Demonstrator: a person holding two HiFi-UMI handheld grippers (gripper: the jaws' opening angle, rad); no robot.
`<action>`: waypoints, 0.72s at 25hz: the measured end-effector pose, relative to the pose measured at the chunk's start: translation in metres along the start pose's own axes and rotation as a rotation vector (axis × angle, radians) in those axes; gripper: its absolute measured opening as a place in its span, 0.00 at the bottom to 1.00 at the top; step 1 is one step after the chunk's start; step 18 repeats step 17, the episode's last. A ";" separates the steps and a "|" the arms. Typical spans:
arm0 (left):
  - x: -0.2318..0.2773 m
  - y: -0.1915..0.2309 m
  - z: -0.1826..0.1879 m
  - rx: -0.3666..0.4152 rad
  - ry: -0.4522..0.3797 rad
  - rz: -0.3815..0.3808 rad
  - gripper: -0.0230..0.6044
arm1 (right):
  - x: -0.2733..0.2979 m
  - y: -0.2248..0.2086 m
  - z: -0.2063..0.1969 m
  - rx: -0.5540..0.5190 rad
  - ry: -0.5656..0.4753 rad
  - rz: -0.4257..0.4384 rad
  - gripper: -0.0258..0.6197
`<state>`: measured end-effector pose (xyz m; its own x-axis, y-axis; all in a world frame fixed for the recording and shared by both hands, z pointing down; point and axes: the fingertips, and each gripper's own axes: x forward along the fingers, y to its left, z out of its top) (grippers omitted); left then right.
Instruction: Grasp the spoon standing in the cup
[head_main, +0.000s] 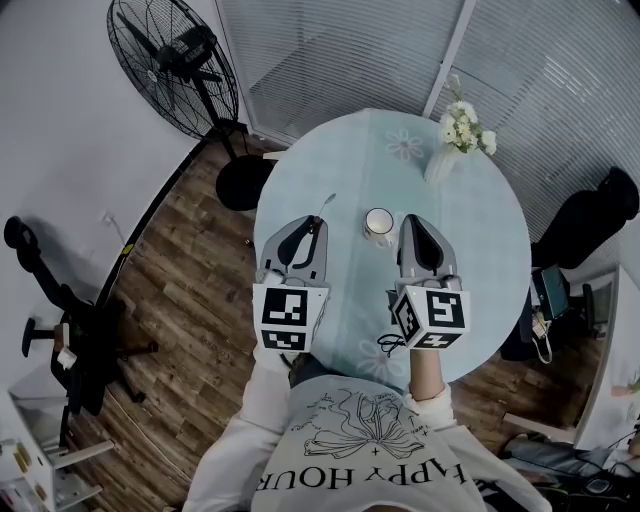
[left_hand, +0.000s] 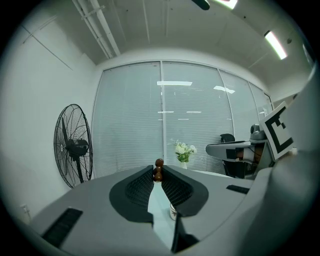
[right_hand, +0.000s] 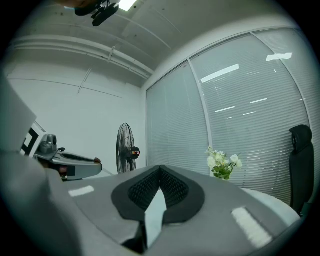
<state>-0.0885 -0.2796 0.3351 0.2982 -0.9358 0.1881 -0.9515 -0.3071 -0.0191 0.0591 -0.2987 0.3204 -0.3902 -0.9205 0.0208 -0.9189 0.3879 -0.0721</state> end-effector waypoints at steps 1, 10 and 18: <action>0.000 0.000 0.000 0.000 0.001 0.000 0.12 | 0.000 0.000 0.000 0.000 0.001 0.000 0.06; 0.001 -0.002 -0.001 -0.002 0.006 -0.003 0.12 | -0.001 -0.002 -0.001 0.003 0.006 -0.002 0.06; 0.002 -0.003 -0.003 -0.002 0.010 -0.007 0.12 | 0.000 -0.003 -0.003 0.002 0.010 -0.002 0.06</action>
